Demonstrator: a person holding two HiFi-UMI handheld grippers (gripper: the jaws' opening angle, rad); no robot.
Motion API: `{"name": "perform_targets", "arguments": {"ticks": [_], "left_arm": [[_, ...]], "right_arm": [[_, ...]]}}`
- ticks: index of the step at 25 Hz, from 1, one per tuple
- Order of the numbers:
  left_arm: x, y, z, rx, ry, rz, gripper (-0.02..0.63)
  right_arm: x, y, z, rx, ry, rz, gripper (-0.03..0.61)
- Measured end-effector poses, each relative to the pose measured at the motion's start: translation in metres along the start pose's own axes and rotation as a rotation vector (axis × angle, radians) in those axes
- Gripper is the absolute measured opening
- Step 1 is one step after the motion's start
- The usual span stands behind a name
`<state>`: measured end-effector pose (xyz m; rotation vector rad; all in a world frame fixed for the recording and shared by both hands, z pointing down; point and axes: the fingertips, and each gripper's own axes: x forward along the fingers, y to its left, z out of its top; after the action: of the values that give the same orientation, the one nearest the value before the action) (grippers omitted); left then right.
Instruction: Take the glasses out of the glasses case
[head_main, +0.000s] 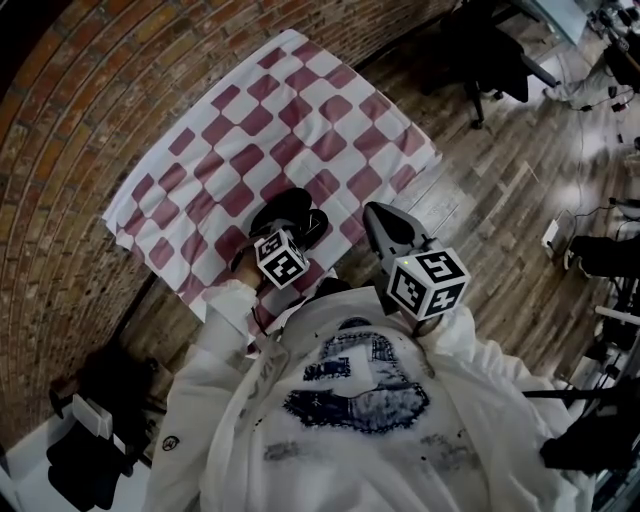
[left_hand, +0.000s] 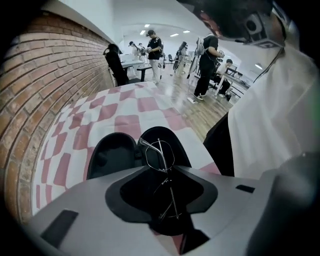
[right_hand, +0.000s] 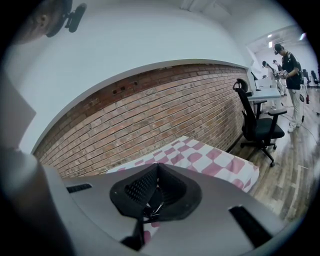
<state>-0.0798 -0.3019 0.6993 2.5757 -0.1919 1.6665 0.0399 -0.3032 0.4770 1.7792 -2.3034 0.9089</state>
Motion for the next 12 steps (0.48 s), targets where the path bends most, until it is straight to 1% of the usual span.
{"name": "perform_targets", "arguments": {"ticks": [2, 9, 12], "left_arm": [[0.0033, -0.0018, 0.0002, 0.003, 0.011, -0.002, 0.141], [0.0082, -0.0068, 0.0008, -0.027, 0.015, -0.02, 0.109], [0.011, -0.0066, -0.0007, -0.037, 0.016, -0.016, 0.101]], "right_arm": [[-0.0006, 0.0, 0.0011, -0.002, -0.002, 0.0, 0.014], [-0.0019, -0.0028, 0.0005, 0.006, -0.003, -0.007, 0.014], [-0.0016, -0.0037, -0.0003, 0.009, -0.001, -0.008, 0.014]]}}
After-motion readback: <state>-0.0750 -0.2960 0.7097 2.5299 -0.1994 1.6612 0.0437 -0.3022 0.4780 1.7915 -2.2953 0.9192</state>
